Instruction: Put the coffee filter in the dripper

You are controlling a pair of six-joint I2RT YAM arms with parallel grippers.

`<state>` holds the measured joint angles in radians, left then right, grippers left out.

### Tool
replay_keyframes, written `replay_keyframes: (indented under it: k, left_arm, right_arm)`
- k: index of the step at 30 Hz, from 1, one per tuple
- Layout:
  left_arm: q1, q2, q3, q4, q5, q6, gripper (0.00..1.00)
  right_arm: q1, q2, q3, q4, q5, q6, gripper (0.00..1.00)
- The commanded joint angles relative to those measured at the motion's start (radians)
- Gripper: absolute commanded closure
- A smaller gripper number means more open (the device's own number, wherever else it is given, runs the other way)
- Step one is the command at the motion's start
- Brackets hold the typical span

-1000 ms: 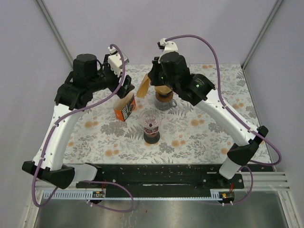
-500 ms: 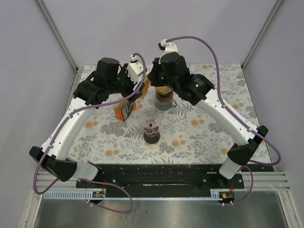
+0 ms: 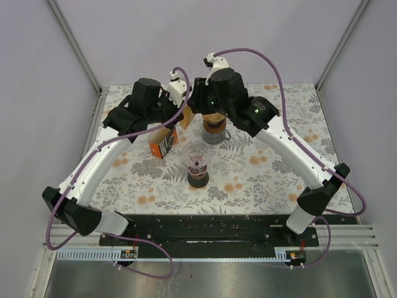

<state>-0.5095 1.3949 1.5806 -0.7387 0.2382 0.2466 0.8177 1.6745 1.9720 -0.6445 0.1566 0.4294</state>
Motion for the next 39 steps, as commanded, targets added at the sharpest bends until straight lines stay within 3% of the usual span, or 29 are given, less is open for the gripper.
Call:
replay_keyframes:
  k: [1,6,11,16,21,26,28,34,39]
  left_arm:
    - [0.0,-0.005,-0.004,0.061,-0.023,-0.165,1.0]
    - [0.023,-0.008,-0.007,0.082,0.01,-0.295,1.0]
    - [0.068,-0.01,-0.011,0.102,0.07,-0.389,1.0]
    - [0.075,-0.005,-0.011,0.104,0.079,-0.406,1.0]
    - [0.075,-0.013,-0.021,0.098,0.116,-0.406,1.0]
    - [0.075,-0.019,-0.019,0.098,0.133,-0.412,1.0]
    - [0.075,-0.02,-0.018,0.096,0.139,-0.412,1.0]
    - [0.088,-0.031,-0.018,0.081,0.119,-0.366,1.0]
    - [0.118,-0.03,0.002,0.042,0.116,-0.308,1.0]
  right_arm:
    - [-0.005,-0.042,-0.045,0.081,-0.006,-0.058,0.48]
    - [0.041,-0.084,-0.148,0.189,0.018,-0.104,0.37]
    - [0.095,-0.065,-0.15,0.169,0.254,-0.162,0.38]
    - [0.097,-0.022,-0.153,0.14,0.3,-0.141,0.41]
    - [0.095,-0.001,-0.137,0.144,0.366,-0.193,0.63]
    - [0.089,0.017,-0.099,0.14,0.342,-0.218,0.65]
    - [0.083,0.027,-0.087,0.134,0.342,-0.219,0.7]
    - [0.048,0.03,-0.055,0.072,0.327,-0.212,1.0]
    - [0.017,0.011,-0.006,-0.035,0.29,-0.213,1.0]
